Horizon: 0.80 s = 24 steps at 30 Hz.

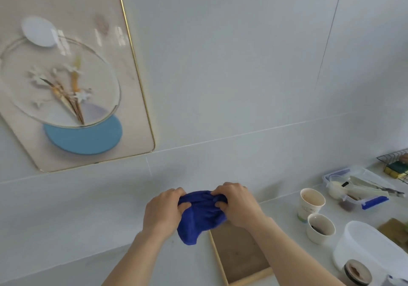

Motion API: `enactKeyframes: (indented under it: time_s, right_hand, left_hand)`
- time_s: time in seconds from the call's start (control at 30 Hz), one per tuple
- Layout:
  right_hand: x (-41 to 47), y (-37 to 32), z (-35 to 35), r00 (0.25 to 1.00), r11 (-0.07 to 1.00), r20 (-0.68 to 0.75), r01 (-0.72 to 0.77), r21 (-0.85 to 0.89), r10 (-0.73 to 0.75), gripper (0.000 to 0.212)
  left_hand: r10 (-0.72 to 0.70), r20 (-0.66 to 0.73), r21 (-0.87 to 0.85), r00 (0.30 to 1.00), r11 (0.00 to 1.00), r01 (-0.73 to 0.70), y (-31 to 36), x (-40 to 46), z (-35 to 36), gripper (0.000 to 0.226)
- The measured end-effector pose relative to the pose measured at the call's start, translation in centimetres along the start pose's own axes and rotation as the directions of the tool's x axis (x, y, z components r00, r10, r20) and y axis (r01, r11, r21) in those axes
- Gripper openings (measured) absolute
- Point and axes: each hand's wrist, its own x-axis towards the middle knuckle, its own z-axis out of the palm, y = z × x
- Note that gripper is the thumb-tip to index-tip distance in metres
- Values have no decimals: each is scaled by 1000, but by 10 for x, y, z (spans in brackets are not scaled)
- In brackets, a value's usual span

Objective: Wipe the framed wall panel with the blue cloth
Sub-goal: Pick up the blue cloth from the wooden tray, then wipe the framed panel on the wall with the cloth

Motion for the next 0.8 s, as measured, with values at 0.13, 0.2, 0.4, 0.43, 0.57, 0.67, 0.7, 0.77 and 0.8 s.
enactKeyframes:
  time_s: [0.13,0.2,0.4,0.43,0.57,0.67,0.7,0.77,0.8]
  right_hand:
    - [6,-58,-15,996,998,-62,65,-3,-65,34]
    - [8,-85,-22,991,995,-93,96,4,-95,33]
    - [10,-151,-41,978,965,-188,134,227,-92,32]
    - [11,-158,-44,978,941,-192,135,311,-77,31]
    - [11,-185,-60,989,798,-145,119,591,-40,29]
    - [11,-202,-71,993,639,-120,96,763,-6,25]
    - [12,-207,-73,993,580,-120,94,809,6,21]
    - [14,-218,-74,991,478,-135,107,872,24,16]
    - [14,-225,-74,988,444,-148,119,888,33,21]
  left_hand:
    - [-8,-113,-24,994,1000,5,-22,-13,-60,12]
    - [-18,-162,-30,987,999,13,-32,-18,-87,10]
    - [-36,-232,-56,972,998,23,-61,-32,-150,10]
    - [-41,-234,-79,971,997,23,-64,-34,-159,11]
    - [-72,-238,-267,968,964,6,-71,-36,-190,14]
    - [-95,-283,-384,954,923,-22,-67,-37,-206,12]
    - [-113,-304,-426,946,904,-29,-65,-36,-209,14]
    - [-148,-343,-513,928,857,-53,-58,-36,-214,16]
    - [-158,-363,-546,918,835,-72,-52,-36,-216,15]
